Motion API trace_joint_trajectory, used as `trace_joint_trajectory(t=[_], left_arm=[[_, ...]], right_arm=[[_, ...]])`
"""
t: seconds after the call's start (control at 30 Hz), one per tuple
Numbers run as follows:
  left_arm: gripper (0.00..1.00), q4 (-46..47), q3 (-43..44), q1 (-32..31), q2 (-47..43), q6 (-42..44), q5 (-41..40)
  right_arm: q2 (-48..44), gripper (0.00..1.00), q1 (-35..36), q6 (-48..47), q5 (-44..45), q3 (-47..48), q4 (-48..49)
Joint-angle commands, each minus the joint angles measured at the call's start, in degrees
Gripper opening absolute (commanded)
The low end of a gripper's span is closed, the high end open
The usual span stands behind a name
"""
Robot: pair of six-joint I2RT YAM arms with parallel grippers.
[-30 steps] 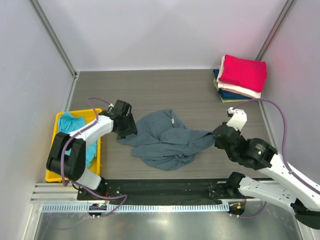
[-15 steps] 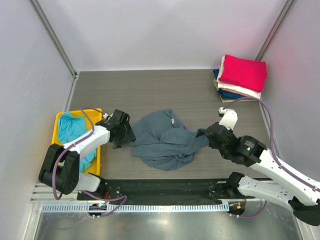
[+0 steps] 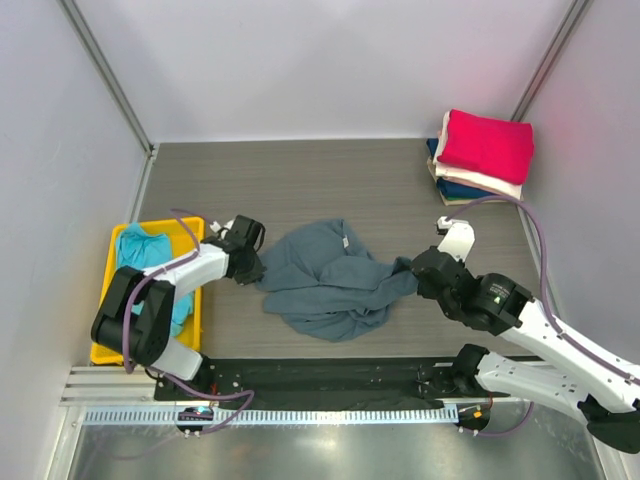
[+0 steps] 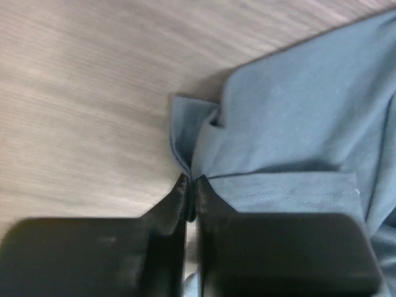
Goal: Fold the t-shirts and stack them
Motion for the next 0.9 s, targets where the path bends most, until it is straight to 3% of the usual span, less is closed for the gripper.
trace_joint_trajectory(t=[0.0,0.23,0.53,0.67,0.87], left_arm=[[0.01,2.4,2.9,-0.2,2.6,1.5,-2.4],[0.00,-12.9,20.8,-0.2,-11.0,7.2,-12.4],[0.00,-30.7,45.2,-0.2,-20.1,13.6,-15.3],[0.00,-34.6,57.5,-0.2,-21.8,17.1,-14.1],[0.00,-35.0,76.1,-0.1,-22.4,26.1,-9.3]], right_arm=[[-0.1,0.01,-0.2,-0.6,1.0,0.3,2.0],[1.2,0.01,-1.0,-5.3,3.7,9.6,0.9],[5.4,0.01,-1.2,-15.8,8.0,30.4,-2.4],[6.2,0.01,-1.2,-22.6,3.8,41.0,-1.9],[4.7,0.01,-1.2,-30.6,-16.1,50.0,0.6]])
